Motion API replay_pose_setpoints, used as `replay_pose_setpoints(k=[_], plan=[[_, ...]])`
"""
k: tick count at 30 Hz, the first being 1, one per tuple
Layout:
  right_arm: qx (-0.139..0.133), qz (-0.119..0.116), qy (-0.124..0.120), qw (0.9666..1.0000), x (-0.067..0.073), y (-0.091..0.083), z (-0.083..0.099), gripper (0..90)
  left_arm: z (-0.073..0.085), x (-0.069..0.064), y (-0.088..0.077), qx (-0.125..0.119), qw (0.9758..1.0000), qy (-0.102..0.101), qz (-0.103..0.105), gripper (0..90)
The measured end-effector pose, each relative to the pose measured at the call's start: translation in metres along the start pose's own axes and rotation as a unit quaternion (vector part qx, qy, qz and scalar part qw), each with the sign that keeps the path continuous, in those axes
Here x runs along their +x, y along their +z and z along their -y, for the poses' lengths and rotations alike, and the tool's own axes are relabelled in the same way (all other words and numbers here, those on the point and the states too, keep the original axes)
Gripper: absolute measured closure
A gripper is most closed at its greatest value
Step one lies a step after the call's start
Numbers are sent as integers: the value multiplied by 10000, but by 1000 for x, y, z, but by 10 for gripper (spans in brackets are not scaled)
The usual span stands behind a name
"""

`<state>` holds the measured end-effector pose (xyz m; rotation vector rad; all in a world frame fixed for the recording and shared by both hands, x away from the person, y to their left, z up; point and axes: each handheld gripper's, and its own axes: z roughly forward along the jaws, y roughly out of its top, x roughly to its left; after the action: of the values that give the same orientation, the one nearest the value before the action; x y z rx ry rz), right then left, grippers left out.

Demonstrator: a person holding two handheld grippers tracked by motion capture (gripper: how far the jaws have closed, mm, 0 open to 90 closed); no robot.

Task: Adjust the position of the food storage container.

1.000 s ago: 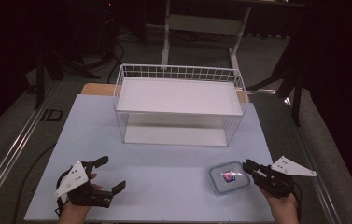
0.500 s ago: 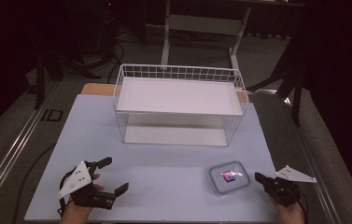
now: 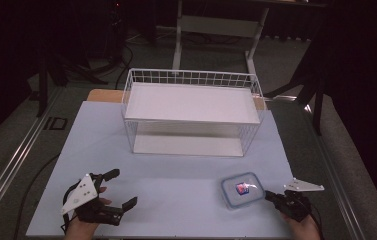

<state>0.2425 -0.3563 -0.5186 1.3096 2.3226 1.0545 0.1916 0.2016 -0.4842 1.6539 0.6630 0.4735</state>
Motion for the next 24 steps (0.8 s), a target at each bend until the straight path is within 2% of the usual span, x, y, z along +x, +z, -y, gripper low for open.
replay_pose_setpoints(k=[10, 19, 24], plan=[[159, -388, -288, 9987, 23, 25, -22, 900, 0, 0, 1, 8, 10000, -5, 19, 17], [325, -734, -555, 9952, 48, 48, -40, 900, 0, -1, 1, 32, 10000, 13, 46, 17], [385, -884, -569, 9937, 58, 59, -46, 900, 1, 0, 1, 37, 10000, 6, 45, 17]])
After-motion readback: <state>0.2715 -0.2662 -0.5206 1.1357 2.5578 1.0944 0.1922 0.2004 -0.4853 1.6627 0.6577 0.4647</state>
